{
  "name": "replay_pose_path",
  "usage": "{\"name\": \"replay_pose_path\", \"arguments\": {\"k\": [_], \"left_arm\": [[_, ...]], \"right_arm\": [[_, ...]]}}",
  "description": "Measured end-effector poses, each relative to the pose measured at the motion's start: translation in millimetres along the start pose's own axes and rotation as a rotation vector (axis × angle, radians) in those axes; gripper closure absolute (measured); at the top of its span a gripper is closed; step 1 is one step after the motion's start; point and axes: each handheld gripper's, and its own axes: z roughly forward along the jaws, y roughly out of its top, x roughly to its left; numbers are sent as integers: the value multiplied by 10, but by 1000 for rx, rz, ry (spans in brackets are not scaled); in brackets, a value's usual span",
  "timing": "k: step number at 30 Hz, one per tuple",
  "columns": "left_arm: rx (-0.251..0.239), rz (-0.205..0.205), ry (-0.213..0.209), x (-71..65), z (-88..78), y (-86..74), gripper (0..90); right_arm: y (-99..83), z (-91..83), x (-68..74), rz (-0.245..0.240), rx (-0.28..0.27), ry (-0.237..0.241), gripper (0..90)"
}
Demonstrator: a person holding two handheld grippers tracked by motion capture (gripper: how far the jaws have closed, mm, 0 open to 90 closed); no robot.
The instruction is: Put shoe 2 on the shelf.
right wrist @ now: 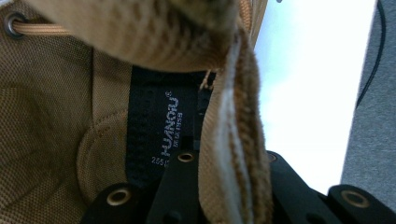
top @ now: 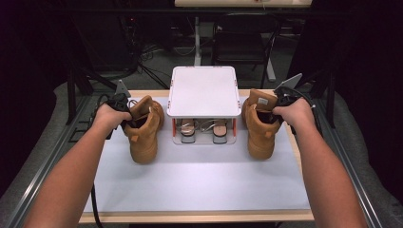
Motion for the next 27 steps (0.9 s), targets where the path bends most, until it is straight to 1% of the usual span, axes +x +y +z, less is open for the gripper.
{"name": "replay_pose_path", "arguments": {"k": [2,3,4,6,9,11,15,17,18,19,23,25,27], "left_arm": [[1,-9,-9,-3,-99,35,863],[4,-11,-11,-4,-147,51,863],[7,-15,-14,-6,-196,68,863],[9,-16,-10,-15,-285,94,864],[1,-19,2,-40,-453,128,863],[1,-27,-1,-46,-579,137,863],[-26,-41,-9,-61,-840,134,862],[-38,-45,-4,-78,-943,132,863],[-44,-44,-2,-84,-1029,129,862],[-49,-48,-5,-89,-1070,129,863],[-76,-52,-11,-115,-1260,120,862],[-97,-53,-11,-138,-1357,116,862],[-107,-56,-10,-159,-1423,113,862]], "right_arm": [[38,-89,0,5,-2,-8,863],[55,-144,6,10,-13,-10,862],[70,-202,8,4,-7,-12,863],[86,-307,26,-2,-16,-14,862],[93,-465,48,6,-37,1,862],[98,-592,59,9,-44,16,862],[104,-837,77,17,-67,24,862],[103,-955,91,21,-79,21,862],[102,-1013,103,24,-83,18,862],[100,-1097,127,24,-92,11,862],[95,-1303,213,17,-108,-11,861],[90,-1388,260,18,-117,-11,861],[84,-1458,309,20,-123,-9,861]]}}
